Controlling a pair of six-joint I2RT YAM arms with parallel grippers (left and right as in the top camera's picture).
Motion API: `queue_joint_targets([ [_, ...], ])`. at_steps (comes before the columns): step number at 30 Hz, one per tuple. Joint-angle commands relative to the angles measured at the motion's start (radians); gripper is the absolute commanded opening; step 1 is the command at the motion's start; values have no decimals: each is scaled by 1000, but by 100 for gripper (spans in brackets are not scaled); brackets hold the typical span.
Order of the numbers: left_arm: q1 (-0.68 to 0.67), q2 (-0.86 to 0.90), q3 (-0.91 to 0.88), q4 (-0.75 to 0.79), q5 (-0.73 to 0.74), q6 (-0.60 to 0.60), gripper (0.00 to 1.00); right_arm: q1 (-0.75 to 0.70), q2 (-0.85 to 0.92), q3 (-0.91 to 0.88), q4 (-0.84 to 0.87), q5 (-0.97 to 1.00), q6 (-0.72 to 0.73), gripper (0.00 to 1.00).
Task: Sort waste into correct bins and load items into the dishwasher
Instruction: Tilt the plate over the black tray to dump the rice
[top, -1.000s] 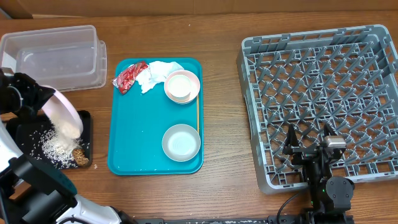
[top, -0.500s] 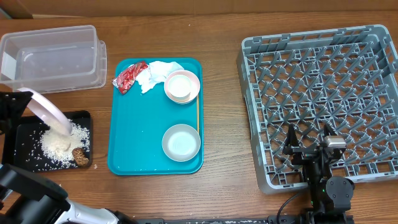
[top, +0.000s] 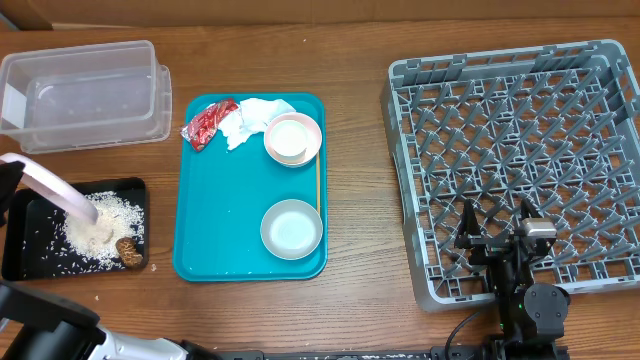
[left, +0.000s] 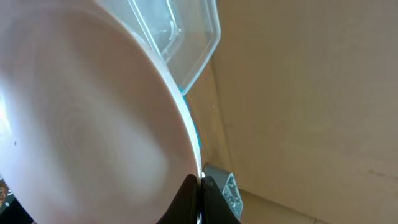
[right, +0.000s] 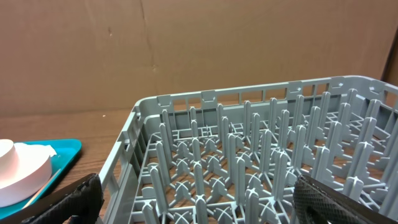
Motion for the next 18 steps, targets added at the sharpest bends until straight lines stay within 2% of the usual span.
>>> queue_joint_targets([
  [1,10,3,24,-3,43,51,4,5,-3,-10,6,6,1,100],
  [3,9,3,24,-20,21,53,4,5,-3,-10,6,6,1,100],
  [6,7,3,24,-30,76,90,4,5,-3,-10,6,6,1,100],
  [10,7,3,24,-100,-88,-34,4,5,-3,-10,6,6,1,100],
  [15,-18,3,24,-140,29,84,4,5,-3,-10,6,6,1,100],
  [18,-19,3,24,-124,-50,100,4,5,-3,-10,6,6,0,100],
])
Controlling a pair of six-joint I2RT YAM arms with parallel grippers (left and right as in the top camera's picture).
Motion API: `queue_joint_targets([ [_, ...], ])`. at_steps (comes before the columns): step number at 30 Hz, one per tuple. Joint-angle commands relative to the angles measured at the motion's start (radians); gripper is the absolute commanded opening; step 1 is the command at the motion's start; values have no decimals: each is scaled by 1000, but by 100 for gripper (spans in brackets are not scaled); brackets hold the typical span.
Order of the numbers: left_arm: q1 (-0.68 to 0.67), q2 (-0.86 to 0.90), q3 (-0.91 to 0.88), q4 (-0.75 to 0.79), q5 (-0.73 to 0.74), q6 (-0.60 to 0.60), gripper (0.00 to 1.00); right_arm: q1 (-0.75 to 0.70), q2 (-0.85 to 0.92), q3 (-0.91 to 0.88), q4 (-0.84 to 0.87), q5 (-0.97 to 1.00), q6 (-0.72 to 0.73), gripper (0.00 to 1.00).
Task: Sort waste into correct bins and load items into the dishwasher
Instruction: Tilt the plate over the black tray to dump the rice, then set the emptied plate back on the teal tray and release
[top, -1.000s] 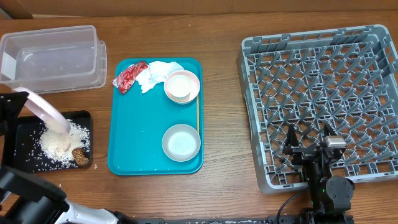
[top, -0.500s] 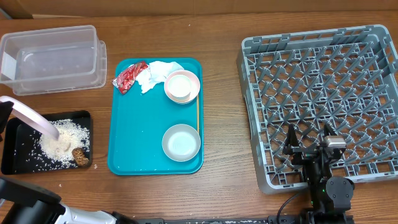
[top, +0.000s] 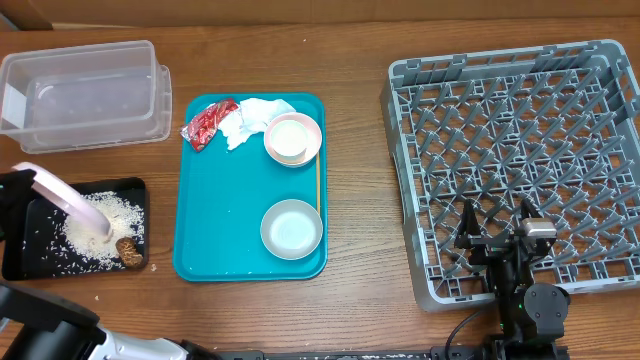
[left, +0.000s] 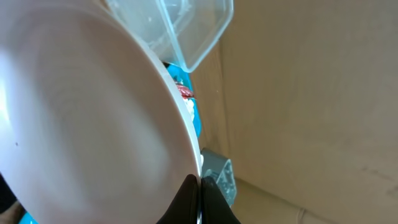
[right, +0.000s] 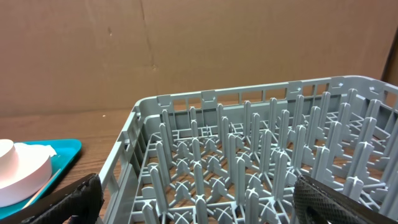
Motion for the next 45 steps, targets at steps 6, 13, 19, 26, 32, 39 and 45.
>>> queue_joint_targets([
  [6,-10,3,22,-47,64,175,4,5,-3,-10,6,6,1,100],
  [13,-17,3,22,-140,181,314,4,5,-3,-10,6,6,0,100],
  [19,-62,-26,22,-206,182,367,4,5,-3,-10,6,6,1,100],
  [26,-263,-103,22,-203,142,366,4,5,-3,-10,6,6,1,100],
  [32,-504,-161,22,-190,-22,315,4,5,-3,-10,6,6,1,100],
  [39,-842,-184,13,-125,-520,71,4,5,-3,-10,6,6,1,100],
  [45,-1101,-184,-50,-33,-864,-168,4,5,-3,-10,6,6,0,100],
])
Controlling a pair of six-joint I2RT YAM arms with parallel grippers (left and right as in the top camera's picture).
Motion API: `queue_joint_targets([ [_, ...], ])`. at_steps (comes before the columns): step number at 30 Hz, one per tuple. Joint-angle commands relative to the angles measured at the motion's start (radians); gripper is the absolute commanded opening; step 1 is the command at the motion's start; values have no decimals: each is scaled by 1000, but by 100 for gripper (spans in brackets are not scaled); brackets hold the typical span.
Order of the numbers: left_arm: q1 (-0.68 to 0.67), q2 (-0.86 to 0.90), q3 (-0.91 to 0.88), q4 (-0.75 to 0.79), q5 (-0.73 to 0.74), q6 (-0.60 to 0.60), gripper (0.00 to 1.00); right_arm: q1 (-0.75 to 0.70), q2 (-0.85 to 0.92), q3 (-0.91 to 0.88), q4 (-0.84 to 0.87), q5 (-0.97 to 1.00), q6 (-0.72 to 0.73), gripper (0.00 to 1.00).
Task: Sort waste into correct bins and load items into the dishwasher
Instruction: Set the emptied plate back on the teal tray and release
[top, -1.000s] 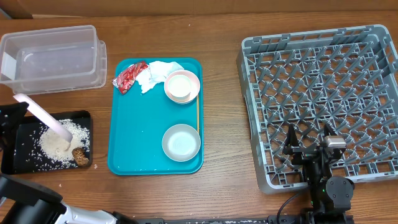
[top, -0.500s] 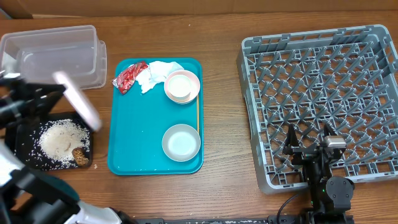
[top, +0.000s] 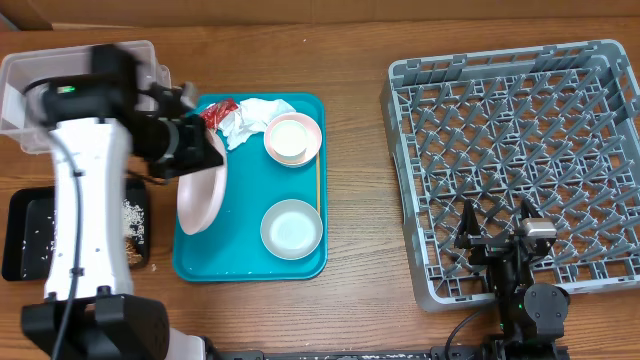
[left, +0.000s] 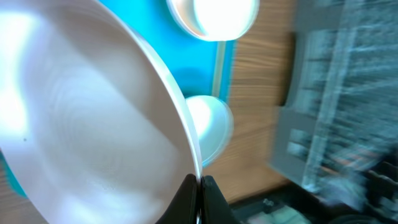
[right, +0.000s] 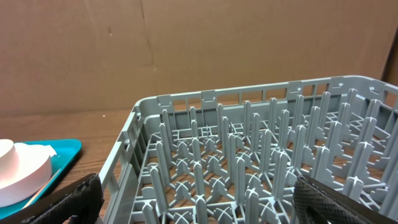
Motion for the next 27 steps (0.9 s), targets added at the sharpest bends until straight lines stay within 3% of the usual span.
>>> queue_joint_targets([
  [1,-115,-21,-48,55,-291,-195,4,5,-3,-10,6,6,0,100],
  [10,-307,-19,-243,324,-325,-310,4,5,-3,-10,6,6,0,100],
  [19,-332,-19,-352,400,-443,-348,4,5,-3,-10,6,6,0,100],
  [27,-332,-19,-399,487,-454,-359,4,5,-3,-10,6,6,0,100],
])
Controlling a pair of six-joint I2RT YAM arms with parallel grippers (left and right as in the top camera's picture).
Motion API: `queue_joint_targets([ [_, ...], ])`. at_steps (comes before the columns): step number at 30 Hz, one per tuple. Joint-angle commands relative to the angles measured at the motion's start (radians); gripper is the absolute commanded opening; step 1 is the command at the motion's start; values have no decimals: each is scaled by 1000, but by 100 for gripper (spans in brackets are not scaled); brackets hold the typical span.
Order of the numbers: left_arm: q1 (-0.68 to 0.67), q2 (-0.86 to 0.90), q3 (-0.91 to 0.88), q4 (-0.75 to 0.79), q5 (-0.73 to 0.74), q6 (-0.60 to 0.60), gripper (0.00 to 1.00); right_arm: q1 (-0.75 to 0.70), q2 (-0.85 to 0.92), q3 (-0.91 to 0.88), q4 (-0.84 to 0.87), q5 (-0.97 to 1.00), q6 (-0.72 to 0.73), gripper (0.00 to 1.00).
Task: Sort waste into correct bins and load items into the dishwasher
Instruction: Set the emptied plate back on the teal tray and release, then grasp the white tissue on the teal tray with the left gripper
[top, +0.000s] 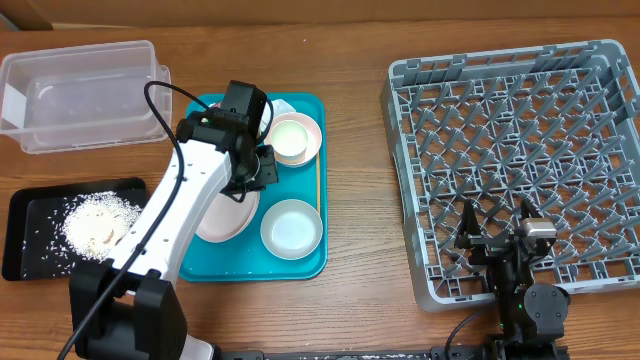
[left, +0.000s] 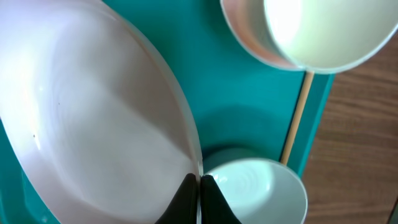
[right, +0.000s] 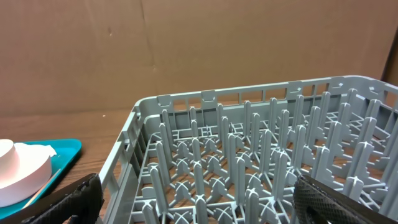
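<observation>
My left gripper (top: 256, 183) is shut on the rim of a pink plate (top: 222, 218), which lies low and nearly flat over the left half of the teal tray (top: 250, 265). In the left wrist view the fingers (left: 199, 194) pinch the plate (left: 93, 106) right beside a light-blue bowl (left: 261, 186). A pink bowl (top: 293, 138) sits at the tray's back, and a chopstick (top: 319, 185) lies along its right side. The grey dish rack (top: 515, 150) stands at the right. My right gripper (right: 205, 205) rests open at the rack's near edge.
A black tray (top: 40, 215) holding spilled rice (top: 95, 222) lies at the left front. A clear plastic bin (top: 85, 95) stands at the back left. My left arm covers the back left of the teal tray, where a bit of white napkin (top: 281, 105) shows.
The plate was held steeply tilted over the tray's left edge. Now it lies nearly flat further down the tray, next to the light-blue bowl. My left arm has swung right. The right arm is unchanged.
At first my left gripper held the pink plate tilted over the black tray, with rice piled below it, and it stayed there. Later the plate was above the teal tray, still tilted. Now it is low and flat on the tray's left half.
</observation>
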Motion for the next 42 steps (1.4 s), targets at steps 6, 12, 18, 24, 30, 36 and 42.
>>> queue_joint_targets([
  [6,-2,-17,-73,95,-21,-37,4,6,-3,-10,6,6,0,100],
  [12,-2,-17,-103,108,-22,-36,22,6,-3,-10,6,6,0,100],
  [18,-1,-17,-102,122,-13,-36,43,6,-3,-10,6,6,0,100],
  [24,0,-18,-11,68,73,-36,44,6,-3,-10,6,6,0,100],
  [30,25,-18,195,-106,-26,-36,57,6,-3,-10,6,6,0,100],
  [36,149,-18,348,-230,-138,-35,100,6,-3,-10,6,6,0,100],
  [42,237,-17,340,-249,-118,-37,100,6,-3,-10,6,6,0,100],
])
